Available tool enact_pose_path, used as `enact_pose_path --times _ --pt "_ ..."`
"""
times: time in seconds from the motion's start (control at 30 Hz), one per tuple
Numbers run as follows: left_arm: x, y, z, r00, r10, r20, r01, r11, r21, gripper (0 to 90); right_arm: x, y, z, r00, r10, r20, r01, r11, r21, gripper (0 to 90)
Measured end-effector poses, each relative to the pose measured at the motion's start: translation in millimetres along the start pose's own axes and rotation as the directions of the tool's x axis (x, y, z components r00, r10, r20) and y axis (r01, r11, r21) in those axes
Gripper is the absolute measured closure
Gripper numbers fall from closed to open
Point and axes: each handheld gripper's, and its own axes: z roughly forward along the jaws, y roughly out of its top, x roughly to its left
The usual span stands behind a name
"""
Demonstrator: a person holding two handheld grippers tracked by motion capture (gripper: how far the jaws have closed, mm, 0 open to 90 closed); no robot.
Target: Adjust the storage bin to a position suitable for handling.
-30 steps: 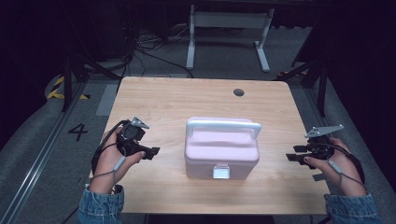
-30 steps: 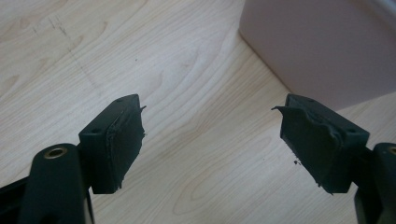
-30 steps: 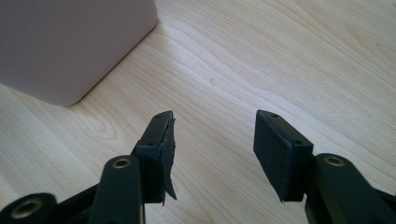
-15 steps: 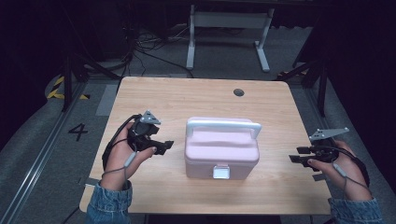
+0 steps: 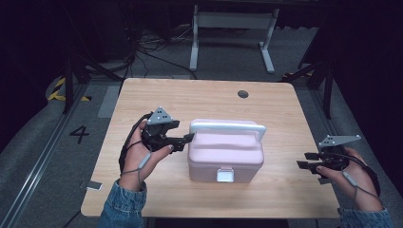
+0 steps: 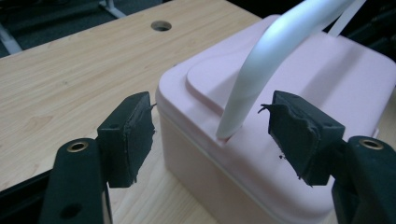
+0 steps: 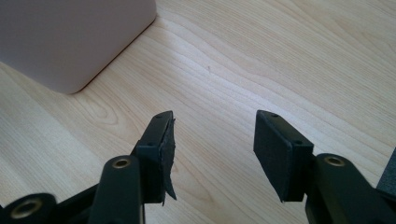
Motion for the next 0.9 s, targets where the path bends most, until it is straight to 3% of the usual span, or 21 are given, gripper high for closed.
enact_pose_path --times 0.13,0.23,0.33,0.53,0.63,0.7,0.9 --pt "-2.4 -0.5 9.3 0.9998 0.001 0.021 0.000 0.9996 -0.028 32.0 0.1 -1.6 -0.3 1.0000 0.004 0.002 -0.004 1.000 -0.001 48.8" --pt "-4.5 0.4 16.5 0.9991 0.023 0.036 -0.021 0.9985 -0.050 35.3 -0.4 -2.7 -0.4 1.0000 0.004 0.003 -0.004 1.000 -0.005 48.9" --pt "-7.2 2.5 21.9 0.9990 0.039 0.021 -0.038 0.9983 -0.045 45.1 -0.8 -3.6 -0.1 1.0000 0.003 0.002 -0.003 1.000 -0.008 48.9" --pt "-11.7 8.8 33.6 0.9973 0.073 -0.004 -0.073 0.9967 -0.035 54.2 -0.8 -4.4 -0.5 1.0000 0.007 0.002 -0.007 1.000 -0.006 48.9" --pt "-13.1 10.7 34.8 0.9969 0.078 -0.010 -0.078 0.9958 -0.047 55.6 -1.1 -4.4 -0.8 1.0000 0.008 0.000 -0.008 1.000 -0.014 48.9" --pt "-16.4 13.6 33.0 0.9963 0.085 -0.017 -0.086 0.9930 -0.081 60.3 -1.9 -4.7 -0.8 1.0000 0.007 0.001 -0.007 1.000 -0.013 48.9" --pt "-17.9 19.0 31.8 0.9949 0.098 -0.023 -0.099 0.9937 -0.053 63.1 -2.8 -4.7 -0.5 1.0000 0.002 0.005 -0.002 1.000 -0.024 49.0"
